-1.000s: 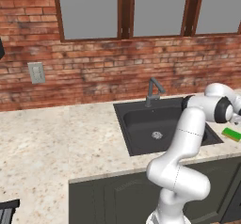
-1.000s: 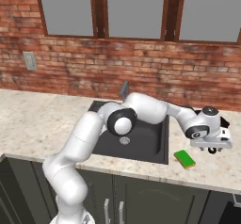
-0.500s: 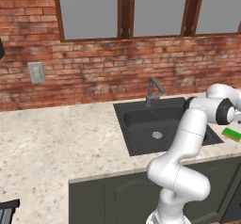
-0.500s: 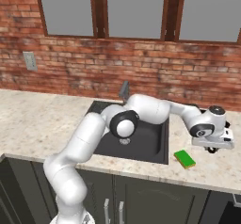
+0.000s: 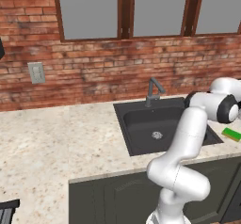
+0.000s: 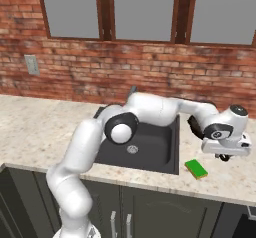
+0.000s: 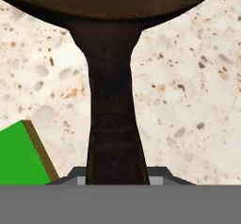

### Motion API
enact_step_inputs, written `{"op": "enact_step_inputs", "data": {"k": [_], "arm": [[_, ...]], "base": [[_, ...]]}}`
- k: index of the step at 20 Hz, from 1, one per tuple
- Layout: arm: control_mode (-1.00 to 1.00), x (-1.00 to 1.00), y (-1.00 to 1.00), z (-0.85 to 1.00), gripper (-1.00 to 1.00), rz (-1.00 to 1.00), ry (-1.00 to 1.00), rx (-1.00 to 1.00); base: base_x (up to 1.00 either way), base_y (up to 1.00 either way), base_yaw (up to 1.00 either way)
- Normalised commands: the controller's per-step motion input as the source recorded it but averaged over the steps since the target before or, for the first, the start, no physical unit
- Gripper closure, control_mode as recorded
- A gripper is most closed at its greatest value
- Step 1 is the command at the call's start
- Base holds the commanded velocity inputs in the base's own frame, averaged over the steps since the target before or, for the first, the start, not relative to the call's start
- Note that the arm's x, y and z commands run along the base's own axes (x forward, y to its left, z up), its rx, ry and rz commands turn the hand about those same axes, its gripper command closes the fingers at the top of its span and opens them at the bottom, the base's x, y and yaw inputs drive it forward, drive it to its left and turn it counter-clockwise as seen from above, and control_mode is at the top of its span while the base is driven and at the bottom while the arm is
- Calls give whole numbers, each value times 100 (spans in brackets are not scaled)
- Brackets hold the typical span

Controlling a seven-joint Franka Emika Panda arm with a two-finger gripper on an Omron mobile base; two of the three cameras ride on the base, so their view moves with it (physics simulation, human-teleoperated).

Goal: Pick the pan and sponge and place them into the sink. Then turn on the water.

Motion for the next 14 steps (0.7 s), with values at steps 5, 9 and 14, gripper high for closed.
{"op": "enact_step_inputs", "data": {"k": [5, 9, 14], "arm": [[-100, -69, 97, 4, 100, 32, 0, -11], [-100, -66, 100, 2, 100, 31, -4, -17], [-100, -14, 89, 26, 100, 19, -13, -18]], "base": [[0, 0, 0], [0, 0, 0], [0, 0, 0]]}}
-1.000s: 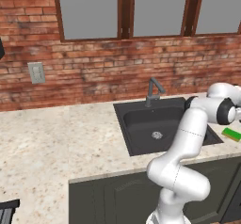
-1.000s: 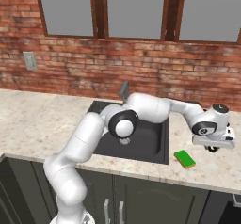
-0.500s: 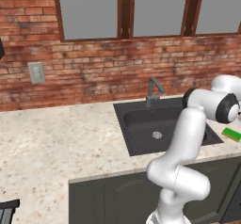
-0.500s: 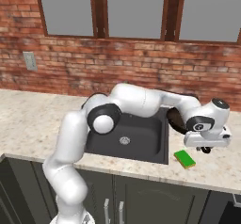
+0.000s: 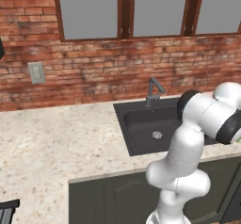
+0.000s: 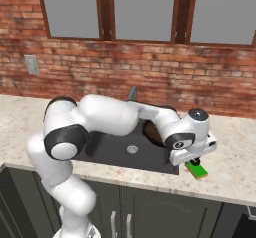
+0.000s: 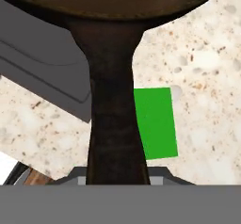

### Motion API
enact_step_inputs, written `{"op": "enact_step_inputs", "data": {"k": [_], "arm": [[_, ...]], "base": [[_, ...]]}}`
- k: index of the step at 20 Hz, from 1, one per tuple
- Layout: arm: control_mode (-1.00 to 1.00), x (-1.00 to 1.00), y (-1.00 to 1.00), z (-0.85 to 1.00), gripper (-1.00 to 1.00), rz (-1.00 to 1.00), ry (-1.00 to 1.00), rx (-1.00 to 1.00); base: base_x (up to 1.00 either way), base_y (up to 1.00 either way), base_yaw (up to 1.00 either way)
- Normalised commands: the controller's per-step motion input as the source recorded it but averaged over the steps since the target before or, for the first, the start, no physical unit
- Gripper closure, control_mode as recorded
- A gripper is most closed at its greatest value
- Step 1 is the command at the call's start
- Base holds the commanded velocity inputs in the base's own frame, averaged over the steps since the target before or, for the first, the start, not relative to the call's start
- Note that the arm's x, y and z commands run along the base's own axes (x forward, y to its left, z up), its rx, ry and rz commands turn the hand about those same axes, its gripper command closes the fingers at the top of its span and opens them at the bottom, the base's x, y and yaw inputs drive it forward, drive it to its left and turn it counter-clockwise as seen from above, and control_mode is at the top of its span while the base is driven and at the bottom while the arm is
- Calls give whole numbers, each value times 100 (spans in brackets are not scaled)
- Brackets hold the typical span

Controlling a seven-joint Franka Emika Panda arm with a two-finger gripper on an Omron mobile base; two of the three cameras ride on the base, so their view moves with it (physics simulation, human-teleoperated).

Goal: Pick the pan and sponge and place them into the sink. Then turn on the water.

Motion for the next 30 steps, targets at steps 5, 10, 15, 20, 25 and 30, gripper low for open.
{"op": "enact_step_inputs", "data": {"k": [5, 10, 15, 20, 25, 30], "arm": [[-100, 0, 74, 10, 100, 14, -4, -18], [-100, 0, 53, 0, 100, 14, 1, -16], [-100, 11, 38, 0, 100, 14, 10, -7], [-100, 35, 26, 0, 100, 15, 16, -1], [-100, 43, 14, 0, 100, 18, 17, 0], [-100, 45, 10, -7, 100, 16, 9, 0]], "base": [[0, 0, 0], [0, 0, 0], [0, 0, 0], [0, 0, 0], [0, 0, 0], [0, 0, 0]]}}
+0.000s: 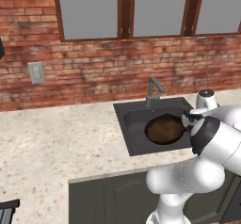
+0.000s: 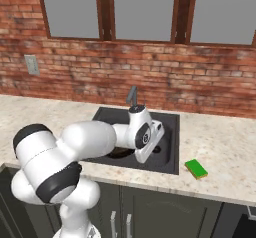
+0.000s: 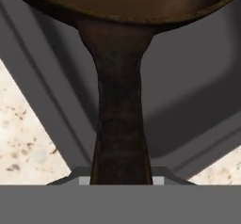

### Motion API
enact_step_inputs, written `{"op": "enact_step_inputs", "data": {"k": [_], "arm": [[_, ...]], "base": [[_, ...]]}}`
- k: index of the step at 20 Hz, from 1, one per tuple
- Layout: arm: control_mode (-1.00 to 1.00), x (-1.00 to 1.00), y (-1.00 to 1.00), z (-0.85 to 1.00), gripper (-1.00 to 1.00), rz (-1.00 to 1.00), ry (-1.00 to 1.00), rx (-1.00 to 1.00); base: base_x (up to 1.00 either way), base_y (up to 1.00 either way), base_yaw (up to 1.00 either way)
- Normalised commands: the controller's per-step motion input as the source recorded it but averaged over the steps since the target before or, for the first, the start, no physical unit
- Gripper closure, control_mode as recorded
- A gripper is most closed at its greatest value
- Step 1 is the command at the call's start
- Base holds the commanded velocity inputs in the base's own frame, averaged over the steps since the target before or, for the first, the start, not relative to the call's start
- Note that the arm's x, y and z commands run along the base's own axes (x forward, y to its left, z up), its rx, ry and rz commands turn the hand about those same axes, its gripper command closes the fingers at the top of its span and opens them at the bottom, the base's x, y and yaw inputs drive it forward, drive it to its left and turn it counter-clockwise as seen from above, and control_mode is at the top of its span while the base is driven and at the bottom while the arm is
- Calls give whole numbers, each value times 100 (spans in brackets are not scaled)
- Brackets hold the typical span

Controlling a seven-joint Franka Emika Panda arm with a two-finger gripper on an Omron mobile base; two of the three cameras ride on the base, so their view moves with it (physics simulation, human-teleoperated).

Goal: Pick the pan and sponge and place them into the sink. Then turn on the water.

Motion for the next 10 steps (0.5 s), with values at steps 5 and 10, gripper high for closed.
{"op": "enact_step_inputs", "data": {"k": [5, 10], "arm": [[-100, 39, 17, -28, 100, 9, 1, 0], [-100, 41, 28, -37, 100, 0, 0, 0]], "base": [[0, 0, 0], [0, 0, 0]]}}
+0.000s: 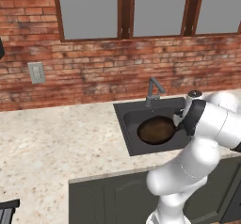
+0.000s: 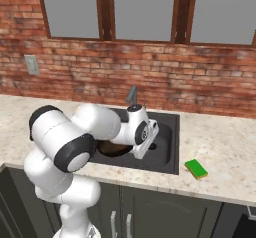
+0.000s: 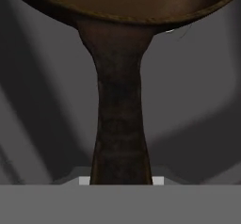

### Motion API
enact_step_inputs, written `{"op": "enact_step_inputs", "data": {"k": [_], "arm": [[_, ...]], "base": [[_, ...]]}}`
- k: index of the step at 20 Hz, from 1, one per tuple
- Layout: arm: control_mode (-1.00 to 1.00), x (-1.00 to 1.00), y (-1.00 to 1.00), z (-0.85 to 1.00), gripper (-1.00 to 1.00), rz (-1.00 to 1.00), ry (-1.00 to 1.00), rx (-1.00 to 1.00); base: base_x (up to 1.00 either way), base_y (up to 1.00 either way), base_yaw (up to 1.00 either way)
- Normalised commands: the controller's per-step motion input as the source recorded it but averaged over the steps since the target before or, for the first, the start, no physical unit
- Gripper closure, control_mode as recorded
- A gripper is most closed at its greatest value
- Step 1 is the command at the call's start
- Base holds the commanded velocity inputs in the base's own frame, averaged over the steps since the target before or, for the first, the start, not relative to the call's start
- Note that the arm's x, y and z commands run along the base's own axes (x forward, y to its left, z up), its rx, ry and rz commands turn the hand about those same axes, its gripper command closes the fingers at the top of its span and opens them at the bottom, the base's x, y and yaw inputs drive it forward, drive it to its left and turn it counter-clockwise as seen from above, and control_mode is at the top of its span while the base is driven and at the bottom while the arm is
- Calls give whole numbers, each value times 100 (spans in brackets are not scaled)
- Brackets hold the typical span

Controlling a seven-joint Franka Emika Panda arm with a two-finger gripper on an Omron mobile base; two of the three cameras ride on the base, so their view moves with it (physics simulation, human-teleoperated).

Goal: Pick the pan and sponge and place them into the sink. Then turn on the water.

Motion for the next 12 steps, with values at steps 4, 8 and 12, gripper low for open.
{"op": "enact_step_inputs", "data": {"k": [4, 8, 12], "arm": [[-100, 33, 9, -43, 100, 0, 0, 0], [-100, 33, 4, -43, 100, 0, 0, 0], [-100, 33, 0, -42, 100, 0, 0, 0]], "base": [[0, 0, 0], [0, 0, 0], [0, 0, 0]]}}
